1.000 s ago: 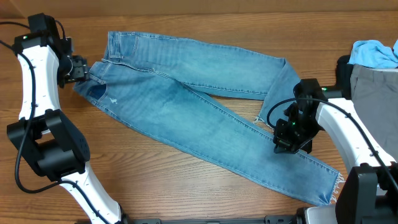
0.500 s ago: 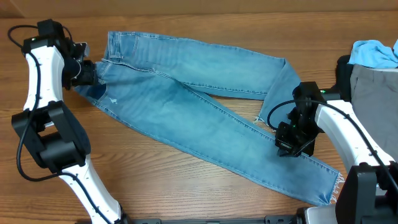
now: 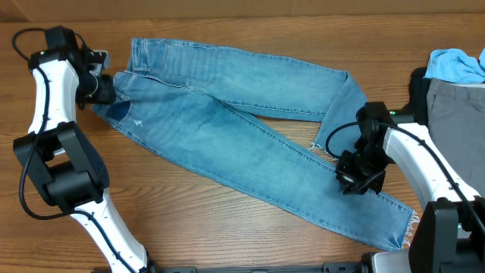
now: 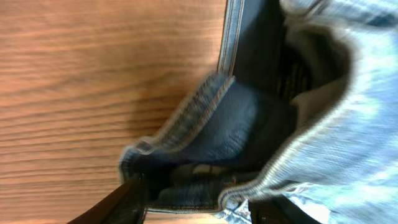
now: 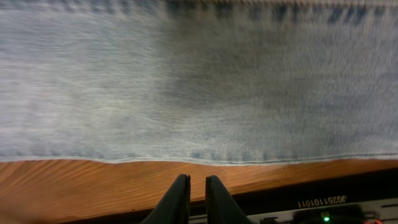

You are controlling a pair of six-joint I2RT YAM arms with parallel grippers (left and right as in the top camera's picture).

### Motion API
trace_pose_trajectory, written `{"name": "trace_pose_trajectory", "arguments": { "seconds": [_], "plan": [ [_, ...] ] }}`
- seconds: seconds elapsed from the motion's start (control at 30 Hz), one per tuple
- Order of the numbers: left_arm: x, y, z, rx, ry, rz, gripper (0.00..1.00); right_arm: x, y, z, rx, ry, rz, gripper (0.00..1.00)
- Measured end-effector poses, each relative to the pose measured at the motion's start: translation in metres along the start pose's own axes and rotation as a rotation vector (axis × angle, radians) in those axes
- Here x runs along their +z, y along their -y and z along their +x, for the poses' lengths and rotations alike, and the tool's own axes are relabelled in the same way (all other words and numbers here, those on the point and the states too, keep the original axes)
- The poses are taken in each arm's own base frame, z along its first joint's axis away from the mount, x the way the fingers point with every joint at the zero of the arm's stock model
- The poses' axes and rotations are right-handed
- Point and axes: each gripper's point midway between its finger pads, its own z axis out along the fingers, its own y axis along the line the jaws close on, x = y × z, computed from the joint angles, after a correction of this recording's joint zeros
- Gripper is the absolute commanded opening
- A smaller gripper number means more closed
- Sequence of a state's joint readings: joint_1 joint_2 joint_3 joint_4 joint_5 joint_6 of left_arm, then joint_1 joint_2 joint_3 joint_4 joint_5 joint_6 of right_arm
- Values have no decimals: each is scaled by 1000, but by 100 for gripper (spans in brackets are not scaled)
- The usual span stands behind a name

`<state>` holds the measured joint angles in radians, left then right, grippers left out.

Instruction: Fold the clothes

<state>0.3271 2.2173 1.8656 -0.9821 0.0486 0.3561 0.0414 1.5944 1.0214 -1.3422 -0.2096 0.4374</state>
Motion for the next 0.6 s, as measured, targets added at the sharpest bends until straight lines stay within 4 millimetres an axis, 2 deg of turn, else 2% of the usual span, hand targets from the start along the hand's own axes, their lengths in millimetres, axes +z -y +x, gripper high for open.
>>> {"name": "trace_pose_trajectory", "arguments": {
  "seconds": [0.1,0.17,0.33,0.43,0.5,0.6],
  "plan": [
    [22,4,17,6,-31,10,47,11,4,2,19,-11,5,13],
    [29,5,22,12,-37,10,41,19,6,3,34,-13,7,13],
    [33,6,25,11,-42,11,35,43,8,-4,82,18,-15,18],
    [33,3,26,-2,-48,-6,32,54,9,-7,102,31,-33,17],
    [33,-1,27,-19,-55,-26,31,59,9,-8,108,36,-35,14],
    [33,-7,30,-54,-69,-62,31,61,12,-11,112,53,-26,4]
  ]
}}
